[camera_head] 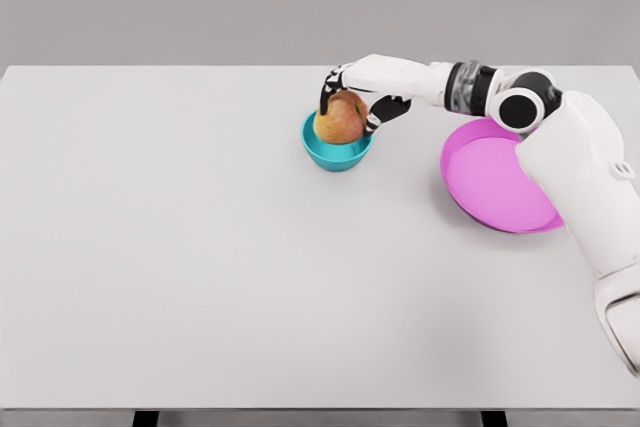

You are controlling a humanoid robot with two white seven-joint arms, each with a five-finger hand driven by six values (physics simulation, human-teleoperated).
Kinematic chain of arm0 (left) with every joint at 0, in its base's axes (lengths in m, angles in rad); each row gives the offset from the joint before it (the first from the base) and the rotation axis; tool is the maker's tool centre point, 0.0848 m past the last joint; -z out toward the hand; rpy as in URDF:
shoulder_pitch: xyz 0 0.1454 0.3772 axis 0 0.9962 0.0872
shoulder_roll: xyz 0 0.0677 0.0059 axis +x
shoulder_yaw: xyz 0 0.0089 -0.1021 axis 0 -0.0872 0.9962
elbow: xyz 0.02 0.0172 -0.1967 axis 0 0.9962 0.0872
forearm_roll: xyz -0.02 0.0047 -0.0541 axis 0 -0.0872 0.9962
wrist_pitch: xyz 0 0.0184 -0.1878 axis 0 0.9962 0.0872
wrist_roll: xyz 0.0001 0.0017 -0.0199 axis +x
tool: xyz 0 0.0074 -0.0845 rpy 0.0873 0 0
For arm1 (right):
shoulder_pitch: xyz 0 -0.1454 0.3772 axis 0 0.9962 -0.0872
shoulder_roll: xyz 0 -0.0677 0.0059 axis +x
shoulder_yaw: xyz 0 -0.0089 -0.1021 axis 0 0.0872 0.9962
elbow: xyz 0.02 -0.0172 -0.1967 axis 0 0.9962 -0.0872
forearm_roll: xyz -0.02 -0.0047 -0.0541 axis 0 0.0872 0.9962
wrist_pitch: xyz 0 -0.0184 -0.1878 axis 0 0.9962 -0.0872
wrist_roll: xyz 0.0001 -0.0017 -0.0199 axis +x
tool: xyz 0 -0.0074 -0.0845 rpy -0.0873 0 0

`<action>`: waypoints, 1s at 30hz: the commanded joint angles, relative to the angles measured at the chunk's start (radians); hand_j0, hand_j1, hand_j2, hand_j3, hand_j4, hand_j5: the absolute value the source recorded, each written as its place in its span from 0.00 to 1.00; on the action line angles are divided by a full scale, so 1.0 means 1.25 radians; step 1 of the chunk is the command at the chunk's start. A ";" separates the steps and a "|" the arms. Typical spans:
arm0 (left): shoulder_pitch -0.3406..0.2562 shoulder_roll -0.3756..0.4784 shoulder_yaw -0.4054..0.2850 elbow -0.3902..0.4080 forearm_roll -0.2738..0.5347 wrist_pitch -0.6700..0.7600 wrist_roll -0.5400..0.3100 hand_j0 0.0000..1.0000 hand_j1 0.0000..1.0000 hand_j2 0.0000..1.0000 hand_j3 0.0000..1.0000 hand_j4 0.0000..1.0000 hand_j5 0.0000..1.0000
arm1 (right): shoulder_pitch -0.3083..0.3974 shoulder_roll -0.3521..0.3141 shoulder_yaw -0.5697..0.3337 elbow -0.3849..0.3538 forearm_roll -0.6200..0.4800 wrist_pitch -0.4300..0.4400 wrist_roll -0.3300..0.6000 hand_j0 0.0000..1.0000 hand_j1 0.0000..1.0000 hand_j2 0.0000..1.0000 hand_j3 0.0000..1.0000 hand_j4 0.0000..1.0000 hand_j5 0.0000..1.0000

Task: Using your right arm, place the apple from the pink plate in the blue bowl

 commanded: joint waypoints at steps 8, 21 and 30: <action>0.000 0.000 0.000 0.000 0.000 0.000 0.000 1.00 1.00 1.00 1.00 1.00 1.00 | -0.009 0.009 -0.001 0.019 -0.005 0.002 -0.001 1.00 1.00 1.00 1.00 1.00 1.00; 0.000 0.000 0.000 0.000 0.000 0.000 0.000 1.00 1.00 1.00 1.00 1.00 1.00 | 0.042 -0.165 -0.145 -0.150 -0.068 0.002 -0.001 1.00 1.00 1.00 1.00 1.00 1.00; 0.000 0.000 0.000 0.000 0.000 0.000 0.000 1.00 1.00 1.00 1.00 1.00 1.00 | 0.182 -0.243 -0.308 -0.219 -0.096 0.002 -0.001 1.00 1.00 1.00 1.00 1.00 1.00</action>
